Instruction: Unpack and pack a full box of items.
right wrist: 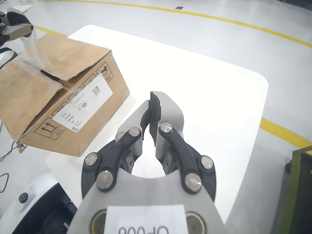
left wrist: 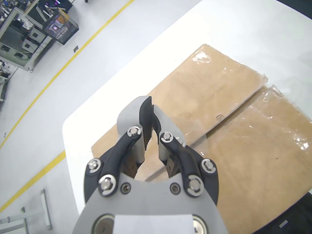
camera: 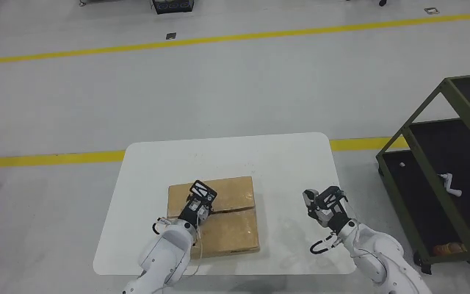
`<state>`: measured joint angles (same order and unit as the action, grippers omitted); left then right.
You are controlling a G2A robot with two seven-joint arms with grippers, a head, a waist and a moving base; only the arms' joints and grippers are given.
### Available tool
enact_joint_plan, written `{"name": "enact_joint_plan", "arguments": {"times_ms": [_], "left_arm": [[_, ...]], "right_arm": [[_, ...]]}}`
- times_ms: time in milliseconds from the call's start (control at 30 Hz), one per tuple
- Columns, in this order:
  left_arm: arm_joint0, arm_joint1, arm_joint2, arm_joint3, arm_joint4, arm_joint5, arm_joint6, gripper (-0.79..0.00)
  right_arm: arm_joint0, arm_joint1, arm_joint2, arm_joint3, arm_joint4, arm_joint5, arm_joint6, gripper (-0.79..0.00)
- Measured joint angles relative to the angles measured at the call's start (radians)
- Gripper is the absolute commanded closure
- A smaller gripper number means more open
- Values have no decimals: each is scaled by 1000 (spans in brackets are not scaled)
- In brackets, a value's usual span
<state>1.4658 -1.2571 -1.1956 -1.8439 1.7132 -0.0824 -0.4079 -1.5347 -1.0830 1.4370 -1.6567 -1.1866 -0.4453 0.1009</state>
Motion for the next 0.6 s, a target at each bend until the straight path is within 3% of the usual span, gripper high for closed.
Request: {"name": "enact_joint_plan", "arguments": {"times_ms": [400,467,500,600], "left_arm": [[103,21,-183,-115,3,-2,-16,0],[114,20,-184,-120,-26,-4,-20,-360],[118,18,-179,-118,-46,-5,-24,-785],[118,11,-145,-100,-102,-4,-28,-785]], "right_arm": [[28,-4,-44,6,-24,-23,-5,0],[31,-5,-47,8,-27,-24,-5,0],[32,-5,-47,10,-29,-24,-5,0],[34,-5,-47,17,-32,-23,-5,0]]}}
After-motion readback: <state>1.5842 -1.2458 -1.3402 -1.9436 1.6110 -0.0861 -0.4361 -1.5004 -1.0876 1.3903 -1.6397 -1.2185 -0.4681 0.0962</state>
